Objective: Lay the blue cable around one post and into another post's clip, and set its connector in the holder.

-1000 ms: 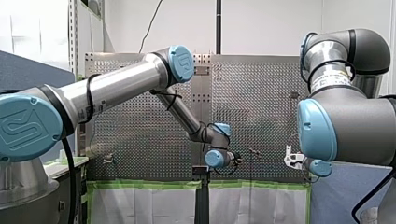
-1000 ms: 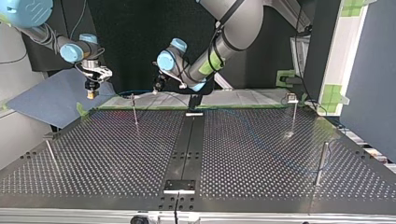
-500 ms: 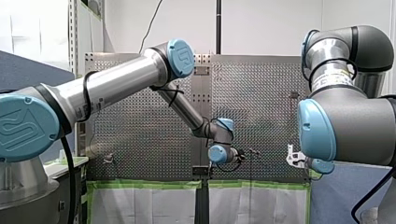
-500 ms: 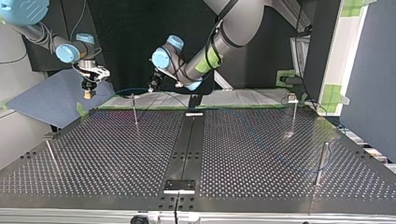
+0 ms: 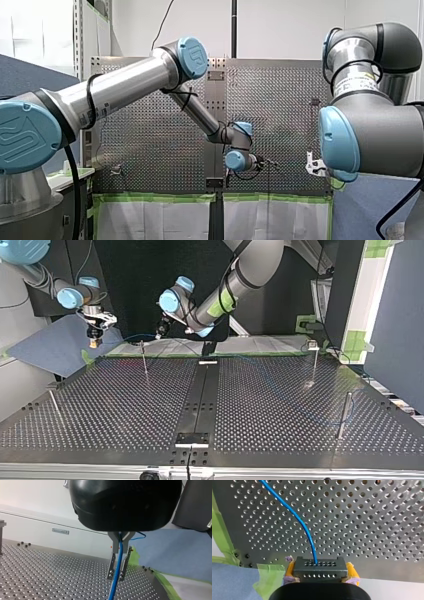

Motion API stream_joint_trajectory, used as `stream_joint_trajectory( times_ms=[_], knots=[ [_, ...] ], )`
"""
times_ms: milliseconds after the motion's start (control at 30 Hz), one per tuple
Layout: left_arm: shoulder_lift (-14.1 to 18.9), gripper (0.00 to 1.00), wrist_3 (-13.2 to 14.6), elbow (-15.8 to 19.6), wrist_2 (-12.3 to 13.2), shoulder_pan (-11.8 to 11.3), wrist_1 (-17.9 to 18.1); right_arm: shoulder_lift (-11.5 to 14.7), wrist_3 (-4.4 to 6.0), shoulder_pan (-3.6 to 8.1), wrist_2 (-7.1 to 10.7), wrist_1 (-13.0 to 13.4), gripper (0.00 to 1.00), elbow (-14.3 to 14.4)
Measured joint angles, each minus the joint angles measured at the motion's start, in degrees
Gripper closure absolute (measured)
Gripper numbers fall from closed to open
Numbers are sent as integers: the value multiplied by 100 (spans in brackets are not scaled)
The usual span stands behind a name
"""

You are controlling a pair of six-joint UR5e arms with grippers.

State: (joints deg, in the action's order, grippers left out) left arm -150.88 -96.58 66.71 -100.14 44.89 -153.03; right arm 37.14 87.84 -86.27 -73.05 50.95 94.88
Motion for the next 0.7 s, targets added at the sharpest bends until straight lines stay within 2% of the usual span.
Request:
stream_joint_trajectory(
  times_ms=[700],
  knots=[
    [94, 100, -5, -11, 22, -79, -24, 70, 112, 122, 0, 2, 100, 0]
  ],
)
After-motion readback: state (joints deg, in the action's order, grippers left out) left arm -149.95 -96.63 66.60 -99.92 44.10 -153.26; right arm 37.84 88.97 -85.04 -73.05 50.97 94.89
